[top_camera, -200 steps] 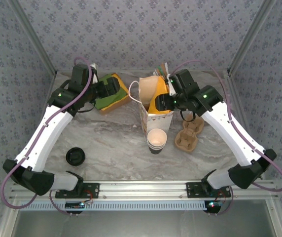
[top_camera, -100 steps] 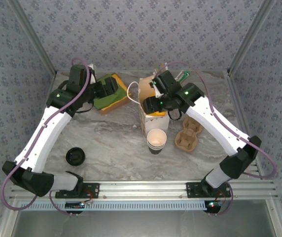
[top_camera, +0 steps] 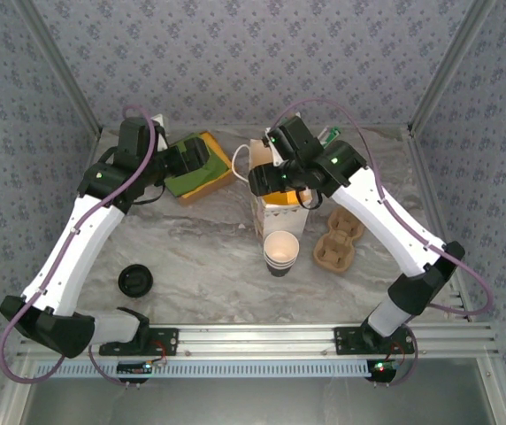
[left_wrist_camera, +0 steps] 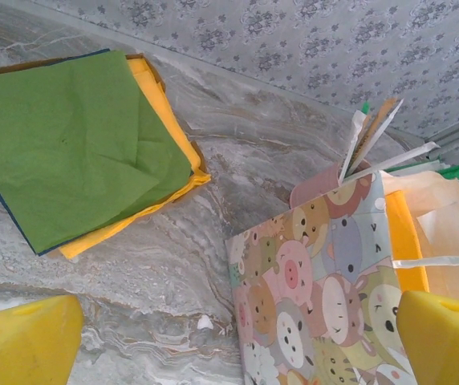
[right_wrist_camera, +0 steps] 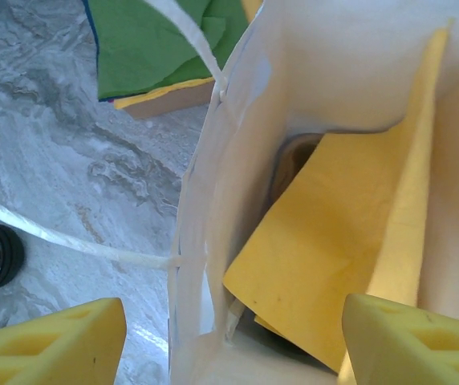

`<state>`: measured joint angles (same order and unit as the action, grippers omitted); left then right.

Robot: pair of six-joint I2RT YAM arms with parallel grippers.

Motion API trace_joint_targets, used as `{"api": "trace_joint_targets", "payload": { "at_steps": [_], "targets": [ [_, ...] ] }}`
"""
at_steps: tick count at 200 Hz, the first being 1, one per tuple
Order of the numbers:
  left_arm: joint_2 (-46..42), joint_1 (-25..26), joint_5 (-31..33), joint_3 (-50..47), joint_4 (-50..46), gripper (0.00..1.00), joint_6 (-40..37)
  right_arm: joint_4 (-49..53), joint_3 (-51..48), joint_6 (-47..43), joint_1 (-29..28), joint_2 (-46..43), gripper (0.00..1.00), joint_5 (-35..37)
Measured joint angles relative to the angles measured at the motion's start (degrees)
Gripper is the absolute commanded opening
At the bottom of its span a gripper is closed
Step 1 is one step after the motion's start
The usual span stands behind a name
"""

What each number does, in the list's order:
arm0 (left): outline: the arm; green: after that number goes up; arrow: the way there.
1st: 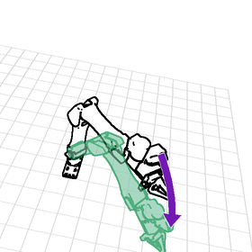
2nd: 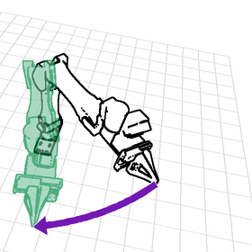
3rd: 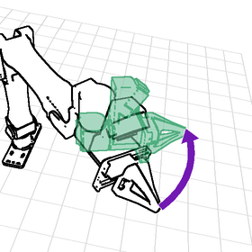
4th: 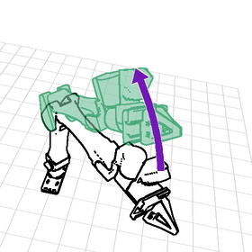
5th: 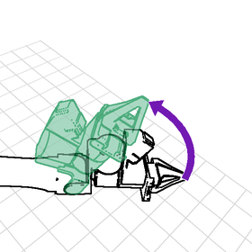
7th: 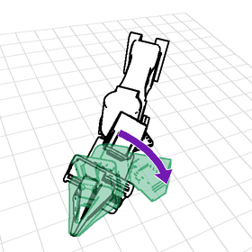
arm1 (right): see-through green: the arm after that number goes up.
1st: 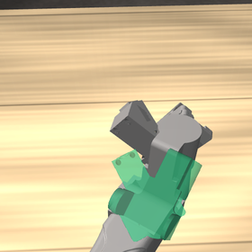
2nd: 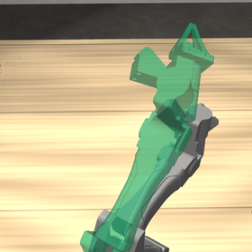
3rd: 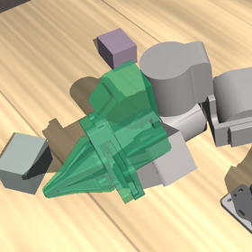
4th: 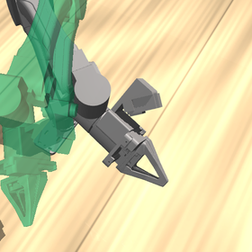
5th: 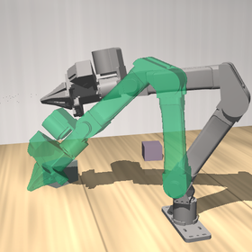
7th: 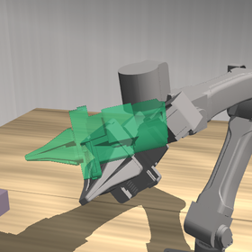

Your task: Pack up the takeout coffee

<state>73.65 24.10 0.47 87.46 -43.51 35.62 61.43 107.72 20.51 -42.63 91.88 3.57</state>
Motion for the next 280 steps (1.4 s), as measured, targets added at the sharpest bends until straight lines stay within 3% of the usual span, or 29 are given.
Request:
{"api": "trace_joint_targets", "payload": {
  "at_steps": [23,53,94,127,170,202,236,280],
  "targets": [
    [0.0,0.0,0.0,0.0,0.0,1.00,0.0,1.0,0.0,0.0,0.8,-0.4,0.78,1.5],
    [0.0,-0.6,0.2,-0.4,0.1,1.00,-0.1,1.2,0.0,-0.8,2.4,-1.6,0.89,3.1],
    [-0.2,-4.2,3.6,-4.1,0.0,1.00,-1.0,0.2,-2.7,-2.0,5.8,-8.9,1.00,4.9],
    [-3.3,-7.1,9.3,-11.4,0.5,1.00,-3.4,-2.8,-11.8,-1.6,14.2,-18.3,1.00,5.7],
    [-10.7,-11.2,16.2,-25.2,5.1,1.00,-6.6,-7.8,-28.9,0.1,28.5,-30.9,1.00,6.6],
    [-11.4,-12.9,22.3,-33.4,8.9,1.00,-8.3,-13.8,-42.5,-0.4,36.8,-37.0,1.00,9.6],
    [-10.4,-14.1,27.8,-44.2,17.6,1.00,-12.2,-24.0,-56.1,-3.5,40.6,-35.8,1.00,11.8],
    [-4.6,-17.8,29.5,-53.9,33.5,1.00,-17.4,-41.2,-66.8,-6.3,42.9,-25.2,1.00,13.8]
  ]
}}
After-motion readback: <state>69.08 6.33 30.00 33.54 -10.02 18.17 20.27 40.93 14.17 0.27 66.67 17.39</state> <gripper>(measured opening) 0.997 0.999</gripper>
